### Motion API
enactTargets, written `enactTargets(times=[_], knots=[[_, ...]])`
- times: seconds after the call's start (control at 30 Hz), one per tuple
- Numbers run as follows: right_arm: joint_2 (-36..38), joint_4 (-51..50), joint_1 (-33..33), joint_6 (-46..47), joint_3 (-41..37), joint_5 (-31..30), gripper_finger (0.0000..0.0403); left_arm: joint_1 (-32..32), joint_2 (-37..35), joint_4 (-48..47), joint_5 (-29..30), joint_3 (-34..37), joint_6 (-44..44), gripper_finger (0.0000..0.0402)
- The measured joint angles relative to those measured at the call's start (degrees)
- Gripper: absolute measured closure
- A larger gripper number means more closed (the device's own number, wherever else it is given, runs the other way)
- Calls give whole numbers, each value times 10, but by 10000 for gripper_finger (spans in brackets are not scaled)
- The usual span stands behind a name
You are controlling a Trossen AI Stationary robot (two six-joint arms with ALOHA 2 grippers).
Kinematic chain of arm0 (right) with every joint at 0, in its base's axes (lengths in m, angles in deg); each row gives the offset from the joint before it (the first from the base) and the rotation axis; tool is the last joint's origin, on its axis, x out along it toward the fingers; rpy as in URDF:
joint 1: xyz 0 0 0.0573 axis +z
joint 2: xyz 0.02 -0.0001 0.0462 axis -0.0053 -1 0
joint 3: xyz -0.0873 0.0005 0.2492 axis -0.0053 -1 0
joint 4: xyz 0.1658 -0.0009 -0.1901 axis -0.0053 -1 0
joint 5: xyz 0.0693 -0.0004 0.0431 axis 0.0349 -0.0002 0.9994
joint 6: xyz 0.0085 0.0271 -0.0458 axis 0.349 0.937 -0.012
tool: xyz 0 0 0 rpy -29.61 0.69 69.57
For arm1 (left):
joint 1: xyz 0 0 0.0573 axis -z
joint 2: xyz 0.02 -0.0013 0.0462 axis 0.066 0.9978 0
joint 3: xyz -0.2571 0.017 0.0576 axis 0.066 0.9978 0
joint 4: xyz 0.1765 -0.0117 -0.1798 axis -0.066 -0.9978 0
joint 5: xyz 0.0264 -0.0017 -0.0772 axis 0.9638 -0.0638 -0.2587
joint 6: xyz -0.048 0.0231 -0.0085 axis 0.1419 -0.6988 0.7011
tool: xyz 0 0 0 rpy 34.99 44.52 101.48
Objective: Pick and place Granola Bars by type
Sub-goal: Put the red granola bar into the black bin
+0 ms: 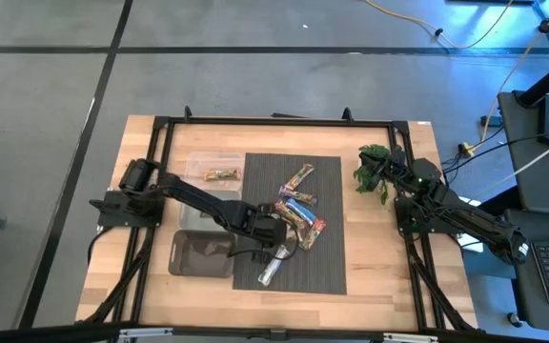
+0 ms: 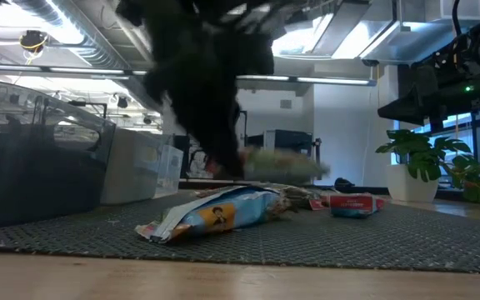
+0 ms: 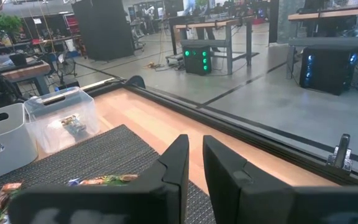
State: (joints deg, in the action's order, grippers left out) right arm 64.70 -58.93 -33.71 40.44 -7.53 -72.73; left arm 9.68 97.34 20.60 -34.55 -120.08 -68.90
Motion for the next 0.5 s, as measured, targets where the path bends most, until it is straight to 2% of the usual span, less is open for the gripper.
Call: enactTargets(times=[0.13, 0.23, 0.43, 0.5], knots=[[0, 0, 0, 1, 0, 0, 351, 0, -40, -43, 5, -26, 41, 337], [0, 0, 0, 3, 0, 0, 351, 0, -76, -110, 4, -41, 84, 337], [0, 0, 0, -3, 0, 0, 351, 25, -135, -238, 3, -41, 177, 337], [0, 0, 0, -2, 0, 0, 351, 42, -149, -249, 3, -34, 190, 337]])
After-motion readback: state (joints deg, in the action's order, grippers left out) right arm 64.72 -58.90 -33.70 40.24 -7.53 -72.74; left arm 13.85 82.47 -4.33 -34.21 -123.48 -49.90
